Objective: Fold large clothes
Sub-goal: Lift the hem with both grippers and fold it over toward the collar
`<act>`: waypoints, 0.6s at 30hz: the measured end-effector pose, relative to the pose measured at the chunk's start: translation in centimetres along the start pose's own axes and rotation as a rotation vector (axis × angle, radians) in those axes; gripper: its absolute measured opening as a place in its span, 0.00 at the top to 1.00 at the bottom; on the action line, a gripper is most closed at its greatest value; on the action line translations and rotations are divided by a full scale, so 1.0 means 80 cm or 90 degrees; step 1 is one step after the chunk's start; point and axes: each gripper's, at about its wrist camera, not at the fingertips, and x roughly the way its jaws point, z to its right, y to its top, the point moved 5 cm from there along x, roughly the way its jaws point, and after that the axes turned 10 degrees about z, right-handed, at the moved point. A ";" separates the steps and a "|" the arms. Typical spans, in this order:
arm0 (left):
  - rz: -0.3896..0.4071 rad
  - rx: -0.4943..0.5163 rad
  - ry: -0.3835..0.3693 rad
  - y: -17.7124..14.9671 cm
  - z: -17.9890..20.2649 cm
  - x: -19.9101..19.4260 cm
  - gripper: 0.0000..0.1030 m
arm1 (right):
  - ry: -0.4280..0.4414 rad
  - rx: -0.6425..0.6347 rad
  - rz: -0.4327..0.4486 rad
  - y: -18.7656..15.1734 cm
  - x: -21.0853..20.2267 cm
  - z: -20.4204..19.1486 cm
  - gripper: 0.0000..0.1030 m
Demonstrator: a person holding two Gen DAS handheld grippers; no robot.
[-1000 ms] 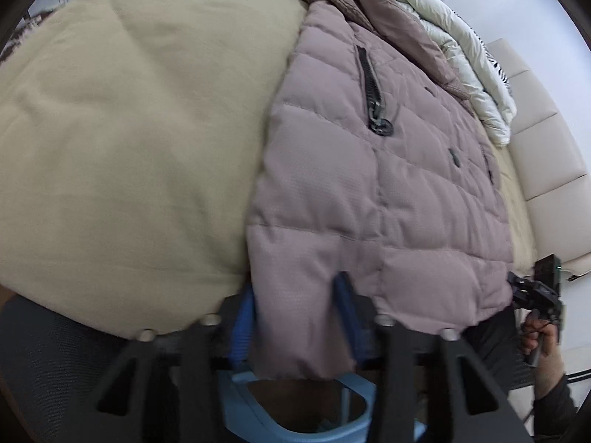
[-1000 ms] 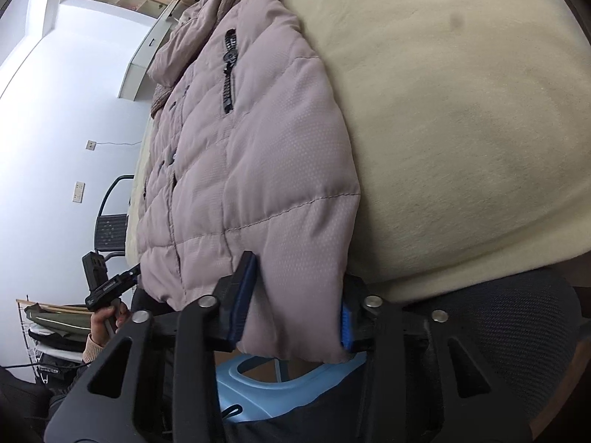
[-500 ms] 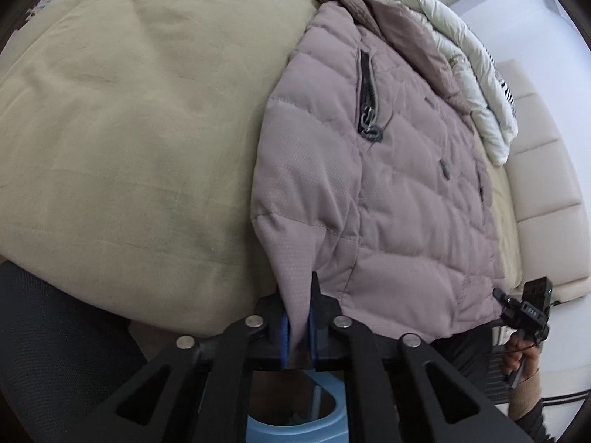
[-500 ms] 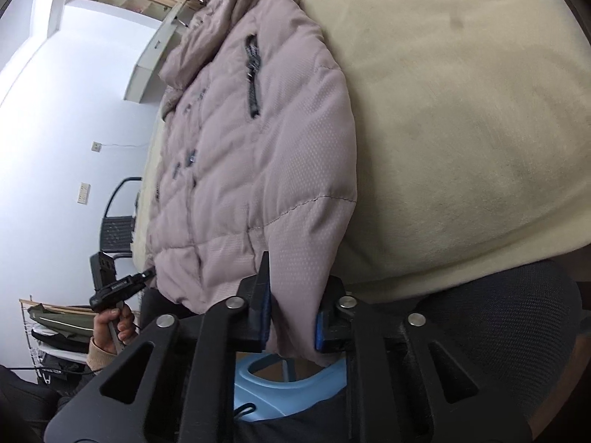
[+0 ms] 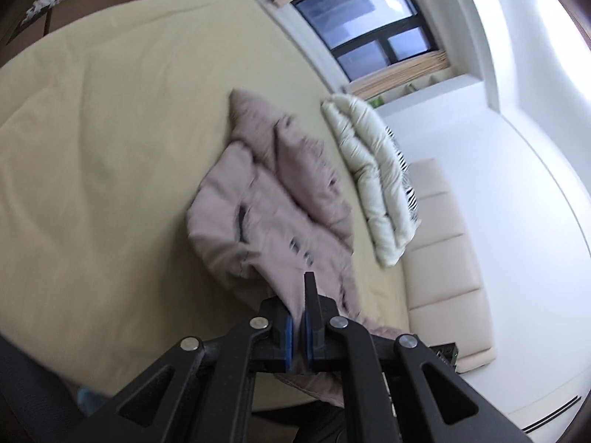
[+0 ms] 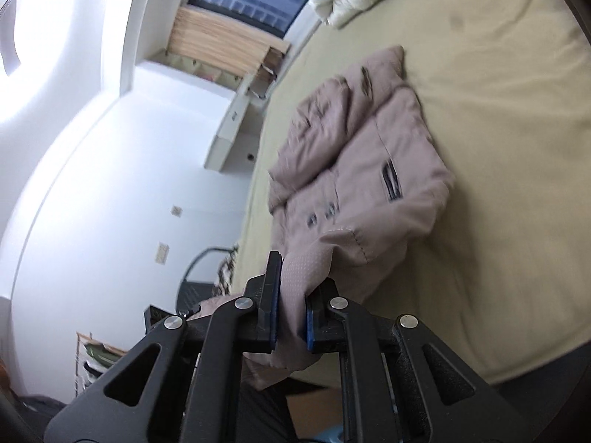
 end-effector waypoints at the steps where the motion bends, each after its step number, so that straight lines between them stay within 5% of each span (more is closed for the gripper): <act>1: 0.012 0.003 -0.003 0.012 0.006 0.006 0.95 | 0.004 0.001 0.013 0.014 0.005 -0.004 0.90; 18: 0.118 0.039 -0.009 0.214 0.067 0.180 0.95 | -0.054 -0.118 0.132 0.248 0.167 -0.061 0.91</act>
